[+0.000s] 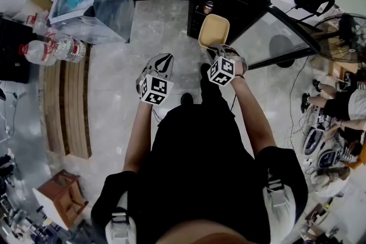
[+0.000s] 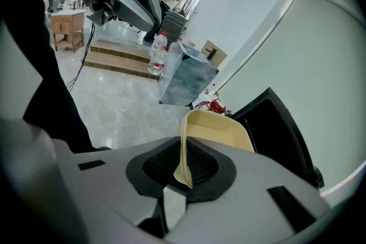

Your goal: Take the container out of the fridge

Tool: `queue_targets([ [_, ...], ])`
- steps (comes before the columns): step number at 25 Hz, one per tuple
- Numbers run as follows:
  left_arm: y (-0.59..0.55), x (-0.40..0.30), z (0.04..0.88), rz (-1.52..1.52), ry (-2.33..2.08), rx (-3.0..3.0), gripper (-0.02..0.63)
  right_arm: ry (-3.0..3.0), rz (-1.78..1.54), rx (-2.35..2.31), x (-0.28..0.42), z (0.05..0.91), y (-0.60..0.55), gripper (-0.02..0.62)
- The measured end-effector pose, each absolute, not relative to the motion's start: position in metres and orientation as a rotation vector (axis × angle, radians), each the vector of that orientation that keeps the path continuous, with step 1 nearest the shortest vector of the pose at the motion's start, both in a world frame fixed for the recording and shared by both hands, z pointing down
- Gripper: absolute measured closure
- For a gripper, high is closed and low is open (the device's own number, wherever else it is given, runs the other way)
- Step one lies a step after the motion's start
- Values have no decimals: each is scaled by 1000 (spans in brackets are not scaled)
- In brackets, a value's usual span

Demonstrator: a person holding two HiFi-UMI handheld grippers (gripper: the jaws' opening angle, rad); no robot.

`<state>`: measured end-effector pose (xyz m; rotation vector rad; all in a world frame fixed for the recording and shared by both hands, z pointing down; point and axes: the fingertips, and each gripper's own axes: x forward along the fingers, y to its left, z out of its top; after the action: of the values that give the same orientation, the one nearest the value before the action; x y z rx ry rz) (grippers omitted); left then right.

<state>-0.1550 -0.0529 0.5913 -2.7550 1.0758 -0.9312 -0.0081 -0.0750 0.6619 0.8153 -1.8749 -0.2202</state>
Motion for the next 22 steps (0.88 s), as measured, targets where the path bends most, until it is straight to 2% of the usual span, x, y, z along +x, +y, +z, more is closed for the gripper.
queue_targets([
  [22, -31, -158, 594, -937, 1067, -2752, 577, -1876, -200, 834, -7, 667, -48, 566],
])
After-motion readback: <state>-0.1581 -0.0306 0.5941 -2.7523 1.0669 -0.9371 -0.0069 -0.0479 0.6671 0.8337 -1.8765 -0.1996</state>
